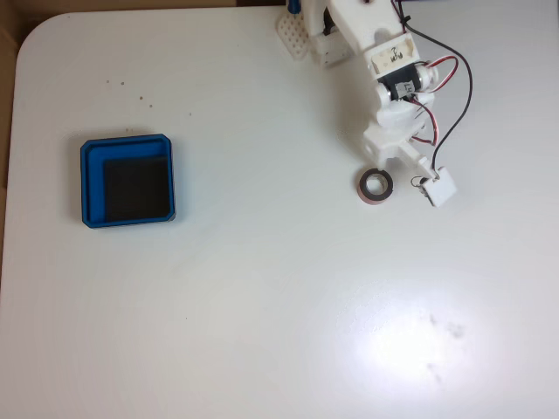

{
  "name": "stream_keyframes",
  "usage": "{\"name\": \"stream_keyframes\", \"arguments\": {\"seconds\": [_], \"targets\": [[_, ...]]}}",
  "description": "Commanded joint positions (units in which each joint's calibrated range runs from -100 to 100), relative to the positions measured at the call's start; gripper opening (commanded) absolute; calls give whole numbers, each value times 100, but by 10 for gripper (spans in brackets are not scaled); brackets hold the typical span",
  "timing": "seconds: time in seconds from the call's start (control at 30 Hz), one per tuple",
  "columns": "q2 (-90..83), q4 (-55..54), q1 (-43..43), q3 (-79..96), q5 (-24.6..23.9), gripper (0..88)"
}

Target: Pick the red roll and drop it in the blue box

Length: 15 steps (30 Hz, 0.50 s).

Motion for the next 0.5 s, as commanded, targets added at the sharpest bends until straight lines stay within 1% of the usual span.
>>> {"name": "stream_keyframes", "arguments": {"seconds": [0.0,0.27,0.47], "targets": [[-28,-38,50,-497,23,213],[13,-38,197,-506,23,211],[415,-38,265,-704,23,211]]}}
